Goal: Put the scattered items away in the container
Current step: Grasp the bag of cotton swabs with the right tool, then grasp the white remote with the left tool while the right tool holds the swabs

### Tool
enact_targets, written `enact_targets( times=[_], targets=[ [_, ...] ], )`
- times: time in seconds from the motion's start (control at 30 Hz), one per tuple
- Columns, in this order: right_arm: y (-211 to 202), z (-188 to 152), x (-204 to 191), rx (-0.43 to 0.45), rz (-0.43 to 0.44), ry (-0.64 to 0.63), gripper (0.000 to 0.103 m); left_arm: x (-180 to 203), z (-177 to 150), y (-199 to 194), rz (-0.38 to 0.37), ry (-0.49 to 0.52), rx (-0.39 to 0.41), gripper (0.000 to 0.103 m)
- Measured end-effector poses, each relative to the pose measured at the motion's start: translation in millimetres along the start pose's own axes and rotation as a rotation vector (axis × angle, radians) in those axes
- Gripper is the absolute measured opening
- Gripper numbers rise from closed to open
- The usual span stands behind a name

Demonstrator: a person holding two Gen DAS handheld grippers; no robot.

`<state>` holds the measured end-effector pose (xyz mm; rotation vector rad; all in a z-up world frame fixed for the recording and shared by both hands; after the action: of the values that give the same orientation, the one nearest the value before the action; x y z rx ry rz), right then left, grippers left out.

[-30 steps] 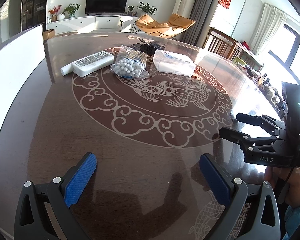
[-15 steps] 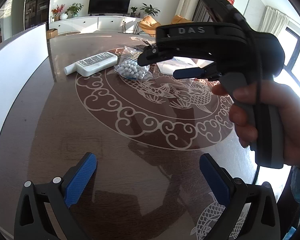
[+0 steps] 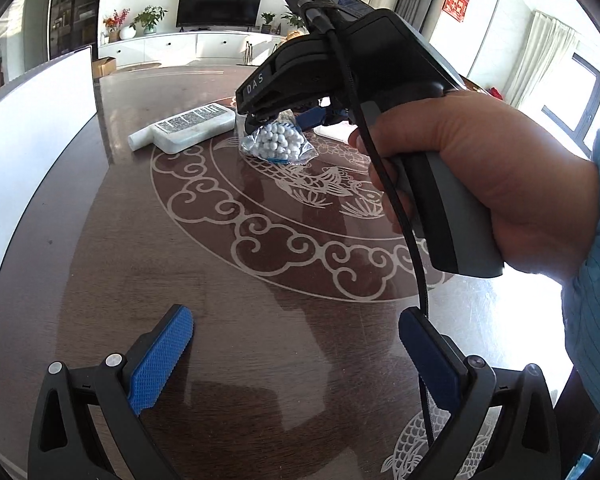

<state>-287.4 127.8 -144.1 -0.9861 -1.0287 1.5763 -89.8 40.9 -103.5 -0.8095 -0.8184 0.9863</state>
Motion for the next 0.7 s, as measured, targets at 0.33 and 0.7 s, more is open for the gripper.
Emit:
enact_targets(
  times=[0.33,0.7],
  targets=[
    [-44,-97,41,0.026,-0.007,-0.127,0.032,-4,-1,-3,0.003,-0.001,0.000,0.103],
    [-75,-162,75,0.078,0.013,-0.118,0.074,-14,-1,-2,0.019,0.007,-0.006,0.103]
  ],
)
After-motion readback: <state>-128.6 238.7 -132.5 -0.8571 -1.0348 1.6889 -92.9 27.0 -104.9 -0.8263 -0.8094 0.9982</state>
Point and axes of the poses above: each gripper's, at about its wrist camera, not at the fingertips, and y roughly the way its jaws point, x to its right, z to its top, the point moved 9 cm from there along y, roughly the way its jaws point, and after that the axes turned 11 degrees about -x, right-handed, at the moved point
